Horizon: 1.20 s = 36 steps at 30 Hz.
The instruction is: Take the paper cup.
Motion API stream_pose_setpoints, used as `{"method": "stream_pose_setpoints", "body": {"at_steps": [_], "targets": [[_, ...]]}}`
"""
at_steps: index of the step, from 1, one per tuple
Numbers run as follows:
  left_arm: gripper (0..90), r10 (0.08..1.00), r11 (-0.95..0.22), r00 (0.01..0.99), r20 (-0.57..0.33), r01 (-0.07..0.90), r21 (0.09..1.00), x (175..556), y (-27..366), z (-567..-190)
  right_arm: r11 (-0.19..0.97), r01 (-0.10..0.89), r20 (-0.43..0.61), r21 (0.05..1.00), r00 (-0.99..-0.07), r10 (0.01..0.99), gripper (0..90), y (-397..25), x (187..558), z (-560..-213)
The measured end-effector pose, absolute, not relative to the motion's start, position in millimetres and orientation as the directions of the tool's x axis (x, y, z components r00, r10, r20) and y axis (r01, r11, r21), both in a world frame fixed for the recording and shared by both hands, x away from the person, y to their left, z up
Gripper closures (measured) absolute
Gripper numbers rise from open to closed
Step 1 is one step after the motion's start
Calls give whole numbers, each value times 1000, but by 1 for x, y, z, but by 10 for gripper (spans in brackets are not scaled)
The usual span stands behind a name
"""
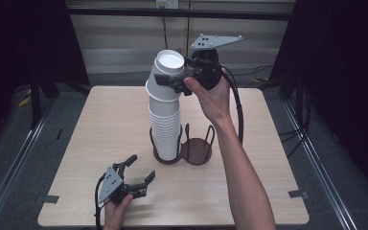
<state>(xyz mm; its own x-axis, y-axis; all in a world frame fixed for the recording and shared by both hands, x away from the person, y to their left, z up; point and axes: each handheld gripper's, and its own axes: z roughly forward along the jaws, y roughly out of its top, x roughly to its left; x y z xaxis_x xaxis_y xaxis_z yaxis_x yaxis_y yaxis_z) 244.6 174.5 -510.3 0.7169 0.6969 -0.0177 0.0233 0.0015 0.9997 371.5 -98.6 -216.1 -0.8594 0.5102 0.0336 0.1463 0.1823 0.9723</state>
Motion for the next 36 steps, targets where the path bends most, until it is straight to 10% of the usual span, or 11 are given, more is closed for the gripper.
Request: {"method": "stream_pose_setpoints", "body": {"at_steps": [36], "targets": [[157,697,2,717,-18,23,1000,245,174,-510,51,102,57,993,-834,549,218,-131,356,-205]]}}
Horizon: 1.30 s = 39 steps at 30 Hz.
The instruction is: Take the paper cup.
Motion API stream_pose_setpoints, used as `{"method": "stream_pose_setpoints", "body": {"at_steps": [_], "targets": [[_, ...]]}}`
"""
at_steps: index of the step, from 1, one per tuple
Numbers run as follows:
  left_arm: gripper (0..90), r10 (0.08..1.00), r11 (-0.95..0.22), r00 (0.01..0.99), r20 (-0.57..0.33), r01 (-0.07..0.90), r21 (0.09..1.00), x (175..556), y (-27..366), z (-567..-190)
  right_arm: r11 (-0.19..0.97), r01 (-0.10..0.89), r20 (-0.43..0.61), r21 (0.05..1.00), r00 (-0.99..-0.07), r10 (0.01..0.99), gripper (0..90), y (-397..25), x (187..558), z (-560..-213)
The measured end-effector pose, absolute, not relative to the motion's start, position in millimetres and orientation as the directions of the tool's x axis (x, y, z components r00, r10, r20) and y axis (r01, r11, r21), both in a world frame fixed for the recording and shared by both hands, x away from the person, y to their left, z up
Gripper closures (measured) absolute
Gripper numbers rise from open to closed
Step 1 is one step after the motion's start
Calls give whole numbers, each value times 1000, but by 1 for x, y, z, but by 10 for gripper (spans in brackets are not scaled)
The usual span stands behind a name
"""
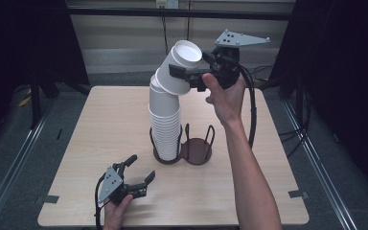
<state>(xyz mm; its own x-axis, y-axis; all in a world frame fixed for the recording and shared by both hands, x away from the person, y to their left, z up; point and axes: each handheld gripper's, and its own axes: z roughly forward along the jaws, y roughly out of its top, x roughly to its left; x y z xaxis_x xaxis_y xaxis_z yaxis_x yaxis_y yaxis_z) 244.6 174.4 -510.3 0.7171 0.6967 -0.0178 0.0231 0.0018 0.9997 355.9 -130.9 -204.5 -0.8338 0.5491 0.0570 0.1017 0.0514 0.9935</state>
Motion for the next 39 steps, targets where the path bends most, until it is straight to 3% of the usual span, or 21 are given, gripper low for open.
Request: {"method": "stream_pose_setpoints", "body": {"at_steps": [17,29,39], "targets": [[157,701,-3,713,-12,20,1000,243,175,-510,22,94,65,995,-816,574,218,-168,338,-206],[165,691,-2,722,-46,66,998,246,175,-509,35,111,68,993,-794,604,219,-195,322,-225],[165,646,-16,763,-29,51,999,247,177,-494,58,154,86,986,-786,612,221,-202,315,-258]]}}
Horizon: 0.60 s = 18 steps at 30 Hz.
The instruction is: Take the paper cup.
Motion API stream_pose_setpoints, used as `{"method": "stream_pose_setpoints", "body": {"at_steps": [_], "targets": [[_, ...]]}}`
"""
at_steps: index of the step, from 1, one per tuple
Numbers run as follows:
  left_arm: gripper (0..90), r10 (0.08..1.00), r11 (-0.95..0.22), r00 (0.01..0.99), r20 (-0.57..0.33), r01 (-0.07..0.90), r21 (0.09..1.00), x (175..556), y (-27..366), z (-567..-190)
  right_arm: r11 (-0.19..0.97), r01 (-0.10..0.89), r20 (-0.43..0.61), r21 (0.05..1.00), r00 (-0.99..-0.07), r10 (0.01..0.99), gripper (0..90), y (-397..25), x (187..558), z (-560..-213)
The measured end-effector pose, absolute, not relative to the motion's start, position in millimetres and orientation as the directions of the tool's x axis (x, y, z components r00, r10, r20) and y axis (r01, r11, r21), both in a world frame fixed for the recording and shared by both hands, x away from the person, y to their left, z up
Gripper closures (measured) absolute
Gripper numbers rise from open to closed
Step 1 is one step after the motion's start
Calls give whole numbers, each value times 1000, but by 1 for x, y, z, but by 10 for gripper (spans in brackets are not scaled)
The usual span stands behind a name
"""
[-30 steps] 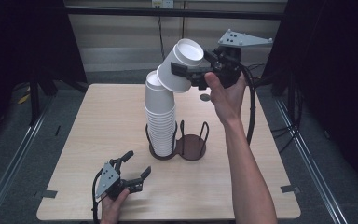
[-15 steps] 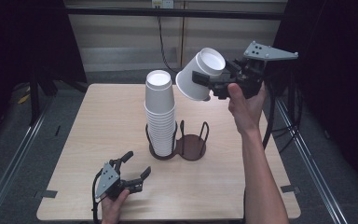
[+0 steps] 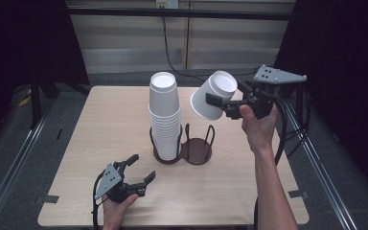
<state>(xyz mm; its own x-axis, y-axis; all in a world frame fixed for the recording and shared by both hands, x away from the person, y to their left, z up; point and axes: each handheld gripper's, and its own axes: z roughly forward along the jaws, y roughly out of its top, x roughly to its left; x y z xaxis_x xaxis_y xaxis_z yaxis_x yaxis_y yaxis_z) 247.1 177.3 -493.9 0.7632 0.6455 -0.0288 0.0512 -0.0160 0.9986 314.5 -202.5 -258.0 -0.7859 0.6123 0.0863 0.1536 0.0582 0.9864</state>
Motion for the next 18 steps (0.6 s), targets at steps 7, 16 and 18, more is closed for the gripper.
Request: {"method": "stream_pose_setpoints", "body": {"at_steps": [7,16,18], "targets": [[165,602,-27,798,-33,61,998,246,177,-480,83,158,78,984,-800,594,222,-192,303,-282],[168,557,-12,830,-31,45,999,245,177,-468,121,182,84,976,-823,562,223,-174,292,-310],[168,537,-2,843,-31,38,999,244,176,-465,115,188,98,975,-838,537,223,-168,289,-322]]}}
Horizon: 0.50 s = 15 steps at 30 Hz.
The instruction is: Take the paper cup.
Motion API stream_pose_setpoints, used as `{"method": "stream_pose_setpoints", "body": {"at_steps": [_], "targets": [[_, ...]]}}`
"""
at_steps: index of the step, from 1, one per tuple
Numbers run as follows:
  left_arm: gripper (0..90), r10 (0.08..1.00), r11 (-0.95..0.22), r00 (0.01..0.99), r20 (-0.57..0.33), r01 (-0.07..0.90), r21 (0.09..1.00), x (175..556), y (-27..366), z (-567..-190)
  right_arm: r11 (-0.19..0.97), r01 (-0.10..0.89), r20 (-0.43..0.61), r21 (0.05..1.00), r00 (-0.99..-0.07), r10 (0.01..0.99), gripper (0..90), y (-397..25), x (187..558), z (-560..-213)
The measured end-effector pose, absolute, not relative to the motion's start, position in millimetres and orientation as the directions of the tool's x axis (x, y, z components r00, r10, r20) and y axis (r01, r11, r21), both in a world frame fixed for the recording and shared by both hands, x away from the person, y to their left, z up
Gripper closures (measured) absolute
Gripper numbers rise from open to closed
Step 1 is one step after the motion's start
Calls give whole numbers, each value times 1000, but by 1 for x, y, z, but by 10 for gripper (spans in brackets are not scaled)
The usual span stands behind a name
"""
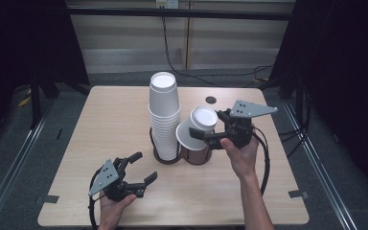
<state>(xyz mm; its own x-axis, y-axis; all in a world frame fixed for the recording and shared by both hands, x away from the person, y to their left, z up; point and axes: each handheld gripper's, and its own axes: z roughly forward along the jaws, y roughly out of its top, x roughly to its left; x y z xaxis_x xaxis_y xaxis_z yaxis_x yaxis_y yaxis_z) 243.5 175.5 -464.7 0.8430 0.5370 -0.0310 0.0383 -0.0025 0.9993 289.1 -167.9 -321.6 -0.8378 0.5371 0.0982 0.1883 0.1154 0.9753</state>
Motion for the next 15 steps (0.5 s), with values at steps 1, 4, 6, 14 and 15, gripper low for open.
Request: {"method": "stream_pose_setpoints", "body": {"at_steps": [1,4,6,14,15], "targets": [[168,535,-10,844,-26,37,999,242,175,-464,117,197,106,973,-840,531,223,-166,287,-326],[166,524,2,851,-42,48,999,240,173,-463,111,201,116,973,-848,517,223,-163,285,-333],[163,518,2,854,-44,50,999,239,171,-462,105,207,127,973,-853,507,223,-160,280,-343],[157,496,-23,868,-23,39,999,238,162,-464,119,223,140,967,-864,484,223,-152,272,-363],[157,486,-38,874,-7,29,999,238,161,-463,121,227,143,966,-865,481,224,-150,270,-369]]}}
